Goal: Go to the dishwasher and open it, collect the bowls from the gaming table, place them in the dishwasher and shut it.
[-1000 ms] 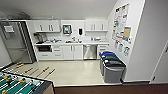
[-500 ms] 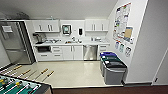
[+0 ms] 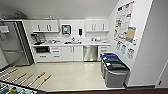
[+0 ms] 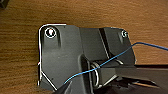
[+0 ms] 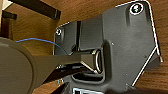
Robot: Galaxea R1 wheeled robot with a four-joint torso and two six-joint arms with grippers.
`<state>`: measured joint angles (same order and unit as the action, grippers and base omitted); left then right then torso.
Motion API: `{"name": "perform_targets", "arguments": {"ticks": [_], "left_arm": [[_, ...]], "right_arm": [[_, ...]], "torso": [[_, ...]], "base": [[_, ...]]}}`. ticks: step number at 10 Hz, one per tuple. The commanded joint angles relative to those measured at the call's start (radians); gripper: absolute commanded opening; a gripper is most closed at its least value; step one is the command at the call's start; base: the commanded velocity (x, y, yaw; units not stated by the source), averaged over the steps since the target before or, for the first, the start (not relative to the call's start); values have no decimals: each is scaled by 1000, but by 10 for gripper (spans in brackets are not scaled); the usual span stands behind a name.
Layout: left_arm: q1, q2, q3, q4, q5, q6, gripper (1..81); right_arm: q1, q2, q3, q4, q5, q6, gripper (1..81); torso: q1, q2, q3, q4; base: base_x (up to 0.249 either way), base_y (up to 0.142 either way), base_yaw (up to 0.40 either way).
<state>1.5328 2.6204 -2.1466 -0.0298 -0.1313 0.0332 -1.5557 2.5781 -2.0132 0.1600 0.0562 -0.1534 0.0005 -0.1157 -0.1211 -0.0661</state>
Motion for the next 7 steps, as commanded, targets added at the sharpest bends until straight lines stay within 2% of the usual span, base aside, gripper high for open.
{"name": "perform_targets", "arguments": {"ticks": [1,7], "left_arm": [[-41,-25,16,7,48,8,811],[-41,-23,14,4,36,7,811]], "right_arm": [[44,-13,-2,-7,-61,-2,811],[47,-13,-7,-7,-61,-3,811]], "torso": [[0,0,0,0],[0,0,0,0]], "base": [[213,0,0],[223,0,0]]}}
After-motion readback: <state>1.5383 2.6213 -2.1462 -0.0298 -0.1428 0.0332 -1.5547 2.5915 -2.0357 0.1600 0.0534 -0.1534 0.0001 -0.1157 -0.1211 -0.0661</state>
